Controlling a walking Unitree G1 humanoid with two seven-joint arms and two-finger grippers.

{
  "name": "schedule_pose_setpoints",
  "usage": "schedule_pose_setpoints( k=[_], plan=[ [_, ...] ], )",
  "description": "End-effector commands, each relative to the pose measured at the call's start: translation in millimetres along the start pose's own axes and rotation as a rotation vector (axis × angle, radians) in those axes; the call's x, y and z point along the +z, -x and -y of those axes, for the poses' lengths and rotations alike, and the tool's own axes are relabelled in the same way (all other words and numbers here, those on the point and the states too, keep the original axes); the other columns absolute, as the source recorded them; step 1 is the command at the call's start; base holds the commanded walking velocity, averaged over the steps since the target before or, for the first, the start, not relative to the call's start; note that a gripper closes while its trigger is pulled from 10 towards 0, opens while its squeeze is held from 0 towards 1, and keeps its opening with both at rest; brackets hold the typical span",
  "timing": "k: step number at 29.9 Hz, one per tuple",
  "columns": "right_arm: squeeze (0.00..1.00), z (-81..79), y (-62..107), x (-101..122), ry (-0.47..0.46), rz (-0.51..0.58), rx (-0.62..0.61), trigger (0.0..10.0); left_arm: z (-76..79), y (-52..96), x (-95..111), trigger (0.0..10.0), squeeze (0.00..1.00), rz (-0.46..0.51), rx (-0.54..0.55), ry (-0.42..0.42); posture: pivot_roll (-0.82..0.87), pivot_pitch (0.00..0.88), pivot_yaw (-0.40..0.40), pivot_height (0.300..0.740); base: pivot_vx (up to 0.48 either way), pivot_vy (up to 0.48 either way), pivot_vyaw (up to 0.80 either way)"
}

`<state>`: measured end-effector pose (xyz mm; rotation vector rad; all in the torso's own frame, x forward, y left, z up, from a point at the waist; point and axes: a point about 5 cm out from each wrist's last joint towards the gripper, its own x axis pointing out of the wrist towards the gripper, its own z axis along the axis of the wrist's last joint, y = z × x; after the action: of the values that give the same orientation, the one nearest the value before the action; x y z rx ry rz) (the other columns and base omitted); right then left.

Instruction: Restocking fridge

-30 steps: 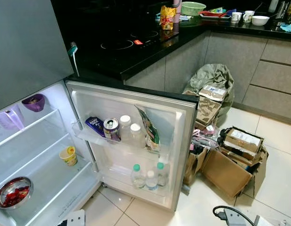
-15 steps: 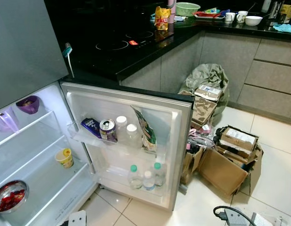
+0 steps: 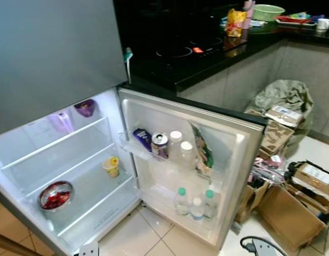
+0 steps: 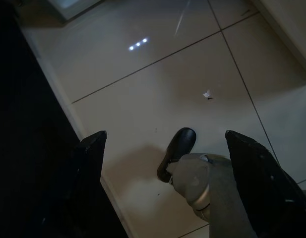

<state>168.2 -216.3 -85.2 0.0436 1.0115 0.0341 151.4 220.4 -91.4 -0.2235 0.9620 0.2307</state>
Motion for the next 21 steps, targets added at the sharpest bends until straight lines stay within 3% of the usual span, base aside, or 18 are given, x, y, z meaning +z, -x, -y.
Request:
schedule_pose_setpoints(
  k=[1, 10, 21],
  plan=[
    [0.0, 0.5, 0.2, -0.2, -0.014, 0.002, 0.001, 10.0, 1.8, 0.9, -7.4, 10.0, 0.0, -0.027, -0.005, -0.001, -0.06, 0.0, 0.003, 0.74, 0.0, 0.0, 0.77],
    [0.0, 4.1, 0.9, -0.9, 0.005, -0.006, -0.023, 10.0, 2.9, 1.2, -10.0, 10.0, 0.0, -0.03, -0.007, 0.014, -0.06, 0.0, -0.003, 0.74, 0.0, 0.0, 0.72],
    [0.0, 3.7, 0.0, 2.2, 0.0, -0.004, -0.036, 10.0, 1.7, 1.2, -8.8, 10.0, 0.0, -0.024, 0.002, 0.023, -0.07, 0.0, -0.002, 0.74, 0.0, -0.052, 0.0]
  ],
)
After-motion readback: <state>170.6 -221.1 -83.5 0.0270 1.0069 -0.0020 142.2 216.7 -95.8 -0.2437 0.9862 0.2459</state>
